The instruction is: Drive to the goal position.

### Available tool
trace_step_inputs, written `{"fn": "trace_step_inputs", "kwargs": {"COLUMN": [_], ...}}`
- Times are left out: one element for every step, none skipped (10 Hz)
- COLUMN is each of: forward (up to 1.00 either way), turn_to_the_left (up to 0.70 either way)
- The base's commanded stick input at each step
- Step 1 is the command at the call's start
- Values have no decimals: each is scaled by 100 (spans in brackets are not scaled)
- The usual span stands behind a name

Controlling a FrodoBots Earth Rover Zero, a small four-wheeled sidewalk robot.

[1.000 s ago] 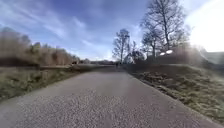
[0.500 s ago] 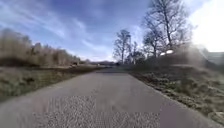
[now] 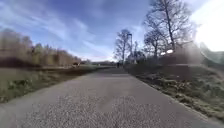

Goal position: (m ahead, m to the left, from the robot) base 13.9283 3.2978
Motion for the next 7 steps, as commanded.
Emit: {"fn": "trace_step_inputs", "kwargs": {"forward": [100, 100, 100, 100, 100, 100, 100], "turn_to_the_left": [0, 0, 0, 0, 0, 0, 0]}}
